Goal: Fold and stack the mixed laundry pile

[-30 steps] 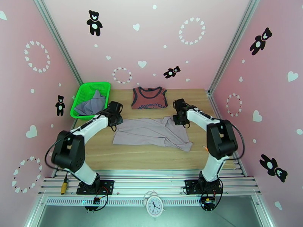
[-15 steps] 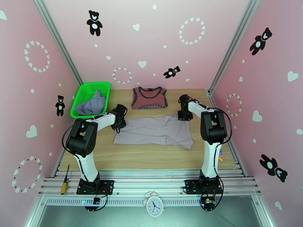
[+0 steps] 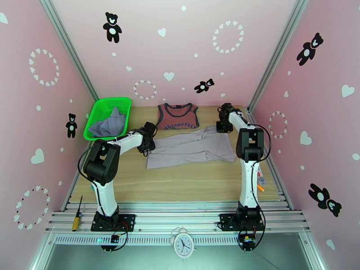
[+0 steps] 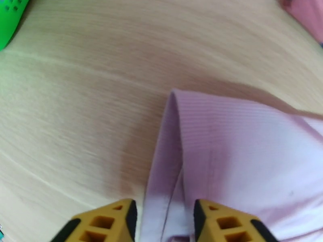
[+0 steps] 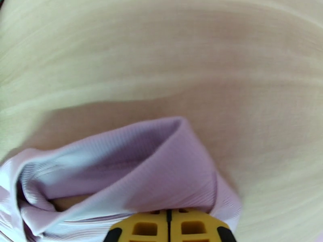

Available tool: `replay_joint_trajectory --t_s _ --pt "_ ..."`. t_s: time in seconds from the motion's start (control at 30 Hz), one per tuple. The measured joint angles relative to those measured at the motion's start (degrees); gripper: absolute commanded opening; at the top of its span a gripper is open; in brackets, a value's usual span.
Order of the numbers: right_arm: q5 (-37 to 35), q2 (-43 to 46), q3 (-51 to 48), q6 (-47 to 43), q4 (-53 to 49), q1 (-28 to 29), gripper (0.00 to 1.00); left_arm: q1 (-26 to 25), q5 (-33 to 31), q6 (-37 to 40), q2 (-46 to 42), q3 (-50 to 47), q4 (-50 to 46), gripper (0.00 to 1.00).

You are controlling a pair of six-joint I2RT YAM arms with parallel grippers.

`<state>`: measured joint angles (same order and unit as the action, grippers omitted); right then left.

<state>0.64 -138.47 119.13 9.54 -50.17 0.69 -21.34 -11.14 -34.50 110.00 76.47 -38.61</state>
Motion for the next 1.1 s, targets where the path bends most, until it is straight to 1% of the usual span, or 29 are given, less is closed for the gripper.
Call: replay_joint_trajectory --t_s 0.07,0.17,0.27,0.37,0.43,0.5,0.6,0.67,0.7,0.8,0.9,1.07,1.1 --pt "0.8 0.5 0.4 -0.9 -0.5 0.0 0.29 0.0 -0.2 0.3 -1.7 2.6 -2.3 0.52" --pt "1.9 3.9 -2.9 -1.8 -0.7 0.1 0.35 0.0 -1.4 1.1 -5.6 6.7 -5.5 0.57" --pt "2.4 11.6 -10.2 -2.0 -1.1 0.8 0.39 0.2 -2.2 2.4 -9.2 10.0 -7.5 0.6" --pt "1.7 22.3 -18.1 -1.1 -1.1 4.4 0.43 0.8 -1.7 3.7 -10.0 11.4 -8.1 0.6" --pt "0.3 29.7 -22.7 0.2 -1.0 10.0 0.45 1.8 -0.6 4.7 -8.8 11.5 -8.1 0.6" --pt "-0.8 35.7 -26.1 2.6 -0.5 18.9 0.47 3.0 1.0 5.6 -6.3 11.5 -7.7 0.6" --pt "-1.9 38.8 -28.3 7.7 0.8 33.3 0.51 4.7 3.8 7.2 -1.3 12.0 -6.8 0.61" --pt "-3.0 37.8 -28.6 11.2 1.5 41.8 0.53 5.5 5.5 8.2 2.1 12.7 -5.9 0.61" --pt "-3.6 36.8 -28.5 12.7 1.9 45.1 0.54 5.8 6.3 8.8 3.9 13.3 -5.5 0.61" --pt "-6.1 30.6 -25.0 16.9 2.1 53.0 0.55 6.0 8.4 9.9 8.3 15.2 -4.6 0.61" --pt "-8.0 22.0 -18.3 19.7 2.2 57.4 0.55 6.0 10.4 10.7 11.8 16.3 -3.1 0.61" --pt "-9.4 9.4 -7.0 21.9 1.7 60.7 0.55 6.0 12.3 11.2 13.9 15.8 -1.2 0.6" --pt "-9.6 7.3 -4.9 22.1 1.4 61.0 0.55 6.0 12.3 11.3 13.9 15.5 -0.4 0.58"
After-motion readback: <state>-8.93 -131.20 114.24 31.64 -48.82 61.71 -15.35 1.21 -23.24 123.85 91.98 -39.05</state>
